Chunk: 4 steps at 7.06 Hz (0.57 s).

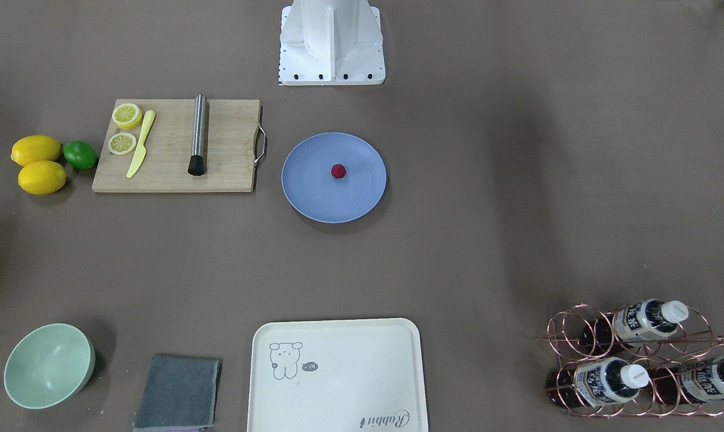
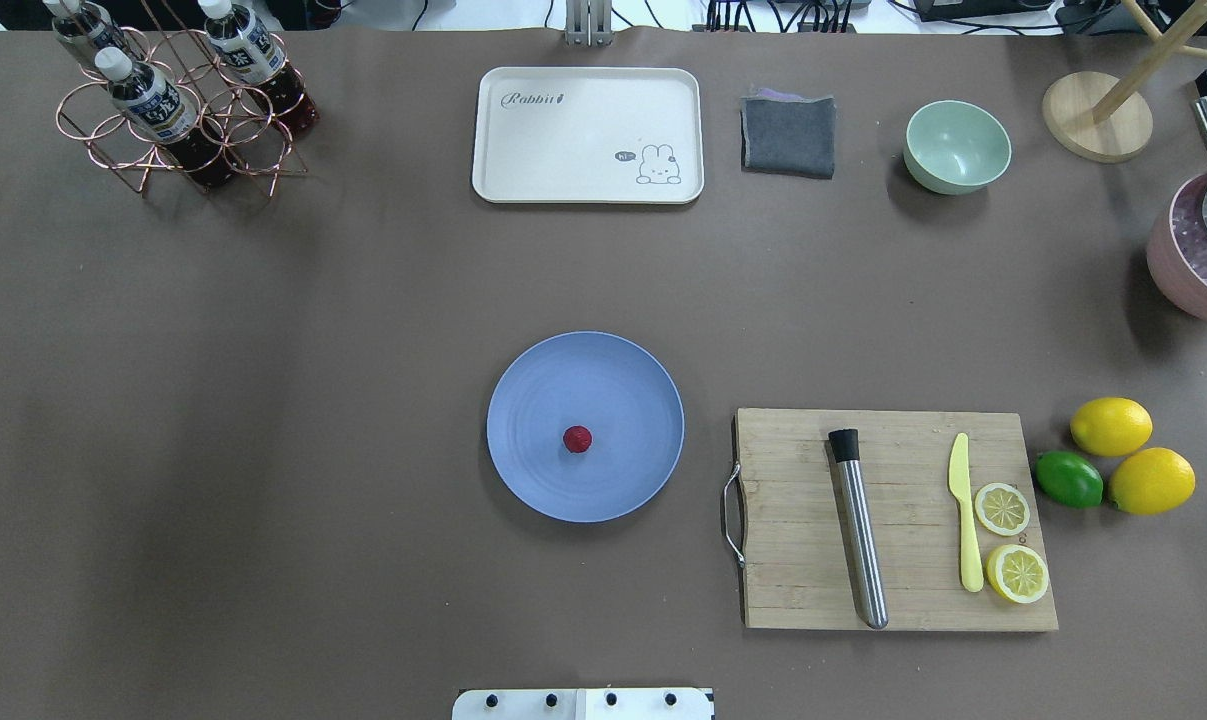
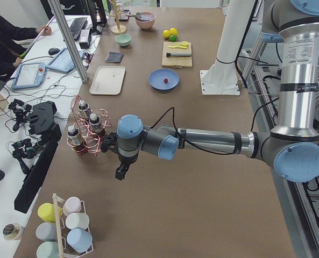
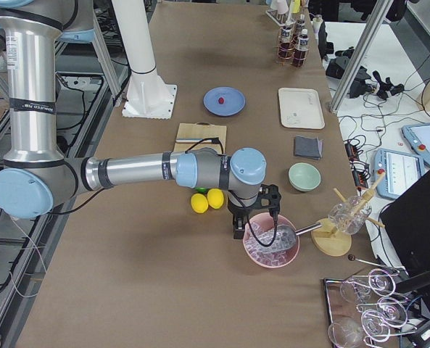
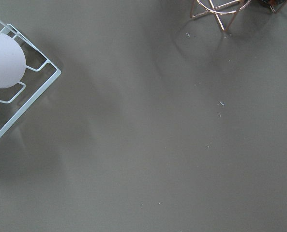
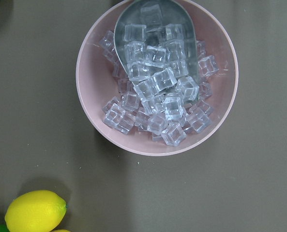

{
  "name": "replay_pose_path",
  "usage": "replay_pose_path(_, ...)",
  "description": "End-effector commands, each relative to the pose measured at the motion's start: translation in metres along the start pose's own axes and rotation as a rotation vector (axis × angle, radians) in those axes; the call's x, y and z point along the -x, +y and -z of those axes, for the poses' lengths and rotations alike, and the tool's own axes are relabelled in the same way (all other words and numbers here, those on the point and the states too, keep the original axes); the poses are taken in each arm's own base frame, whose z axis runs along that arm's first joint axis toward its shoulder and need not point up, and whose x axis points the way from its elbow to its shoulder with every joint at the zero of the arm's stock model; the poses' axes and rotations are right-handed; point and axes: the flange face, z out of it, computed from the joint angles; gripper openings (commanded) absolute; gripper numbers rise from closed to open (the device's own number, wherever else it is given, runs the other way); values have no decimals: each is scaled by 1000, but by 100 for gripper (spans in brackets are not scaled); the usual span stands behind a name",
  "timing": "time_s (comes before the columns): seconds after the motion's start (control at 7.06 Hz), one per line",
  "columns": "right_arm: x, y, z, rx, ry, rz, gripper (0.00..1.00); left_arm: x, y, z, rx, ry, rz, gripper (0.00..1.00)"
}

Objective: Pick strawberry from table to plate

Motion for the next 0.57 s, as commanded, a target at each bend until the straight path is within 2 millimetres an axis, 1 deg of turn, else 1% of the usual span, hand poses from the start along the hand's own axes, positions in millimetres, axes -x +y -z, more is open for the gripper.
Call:
replay_pose_path(0.0,1,-1,1,-2,0,1,100,0,-2,0,-1,-2,-1,98)
replay_pose_path(0.42,1,-1,1,-2,0,1,100,1,4,-2,0,-1,-2,98)
